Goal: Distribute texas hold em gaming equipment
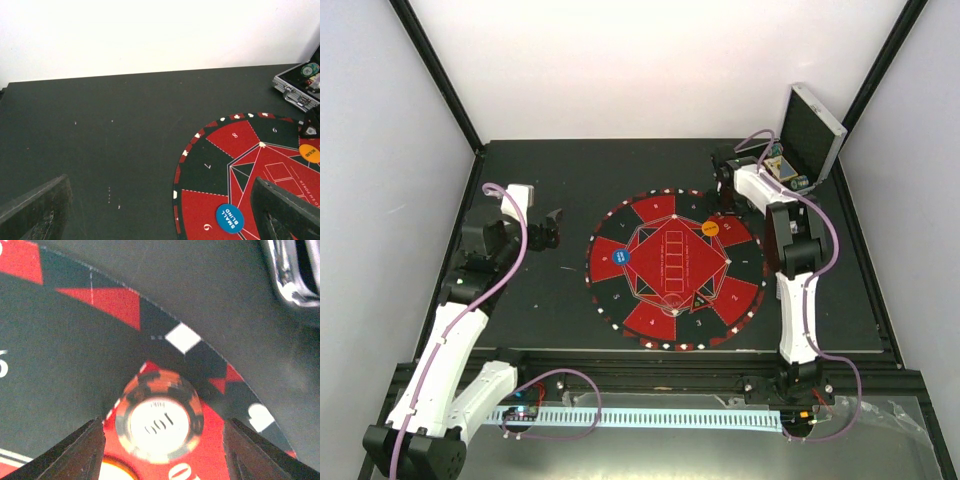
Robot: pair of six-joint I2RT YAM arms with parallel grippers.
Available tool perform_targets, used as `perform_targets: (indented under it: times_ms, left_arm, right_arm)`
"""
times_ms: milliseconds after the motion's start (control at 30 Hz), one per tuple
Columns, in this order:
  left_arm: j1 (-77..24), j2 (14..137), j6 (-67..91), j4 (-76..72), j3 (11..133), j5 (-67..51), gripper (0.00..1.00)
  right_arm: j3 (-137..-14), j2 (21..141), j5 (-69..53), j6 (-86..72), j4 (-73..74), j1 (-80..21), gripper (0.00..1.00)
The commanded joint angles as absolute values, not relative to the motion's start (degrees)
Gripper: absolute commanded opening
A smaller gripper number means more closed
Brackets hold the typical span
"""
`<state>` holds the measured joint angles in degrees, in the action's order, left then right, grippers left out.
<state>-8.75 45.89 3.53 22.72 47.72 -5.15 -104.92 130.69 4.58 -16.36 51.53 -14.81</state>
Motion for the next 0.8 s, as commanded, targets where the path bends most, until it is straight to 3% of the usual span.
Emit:
perform_targets:
  times_ms: [0, 367, 533, 767]
  left_arm:
    - [-9.07, 45.97, 3.08, 22.94, 48.11, -4.53, 0.99]
    - [-9.14, 45.16, 3.16, 22.98, 48.06, -4.38, 0.99]
    - [-9.26, 45.13, 3.25, 22.93, 48.06, -4.65, 0.99]
    - [-9.32, 44.91, 3.21, 22.92, 47.99, -4.45, 0.99]
  right_arm:
    - [-101.29, 121.72, 5.61, -15.99, 51.8, -15.2, 0.66]
    - [-69.91, 91.95, 11.67, -18.66, 44.98, -4.53, 0.74]
    - [-63.33, 90.91, 10.45, -19.04, 41.57, 2.02, 0.74]
    - [-63.35, 95.73, 9.78, -18.61, 39.56, 4.21, 0.74]
